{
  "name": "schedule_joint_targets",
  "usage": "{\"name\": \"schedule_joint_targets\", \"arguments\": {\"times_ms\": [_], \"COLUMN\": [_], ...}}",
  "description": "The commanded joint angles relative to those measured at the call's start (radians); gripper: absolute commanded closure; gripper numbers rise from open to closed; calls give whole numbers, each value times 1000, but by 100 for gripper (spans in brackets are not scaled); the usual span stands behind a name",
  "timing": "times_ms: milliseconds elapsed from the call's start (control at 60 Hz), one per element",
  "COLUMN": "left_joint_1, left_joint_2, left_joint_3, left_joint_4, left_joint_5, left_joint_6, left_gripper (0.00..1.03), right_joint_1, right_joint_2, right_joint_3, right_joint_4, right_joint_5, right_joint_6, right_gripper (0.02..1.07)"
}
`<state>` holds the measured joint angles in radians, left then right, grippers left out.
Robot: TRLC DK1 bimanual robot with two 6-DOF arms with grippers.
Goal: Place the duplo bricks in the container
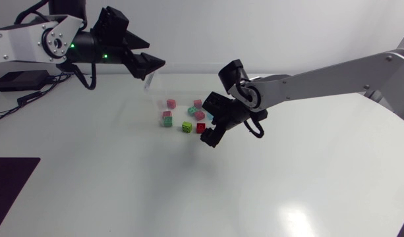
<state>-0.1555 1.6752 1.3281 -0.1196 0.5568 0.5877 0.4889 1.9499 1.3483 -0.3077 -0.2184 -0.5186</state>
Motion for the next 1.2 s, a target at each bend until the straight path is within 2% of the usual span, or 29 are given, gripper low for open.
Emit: {"name": "schedule_joint_targets", "arguments": {"times_ms": [0,100,167,467,983,1183], "left_joint_1": [27,43,57,109,137,134], "left_joint_2": [-38,-62,-74,-100,-97,-91], "left_joint_3": [-98,-162,-201,-310,-371,-399], "left_joint_4": [-14,-35,-37,-28,14,46], "left_joint_5": [28,32,35,52,81,81], "left_joint_6": [66,126,161,247,265,265], "left_gripper": [6,6,6,6,6,6], "right_joint_1": [8,8,7,-6,5,17], "right_joint_2": [60,110,139,234,293,248], "right_joint_3": [51,92,118,215,245,175], "right_joint_4": [-11,-25,-28,-62,-41,9], "right_joint_5": [-7,-6,-6,-21,-22,13], "right_joint_6": [-35,-58,-75,-150,-172,-175], "right_gripper": [10,11,15,15,15,15]}}
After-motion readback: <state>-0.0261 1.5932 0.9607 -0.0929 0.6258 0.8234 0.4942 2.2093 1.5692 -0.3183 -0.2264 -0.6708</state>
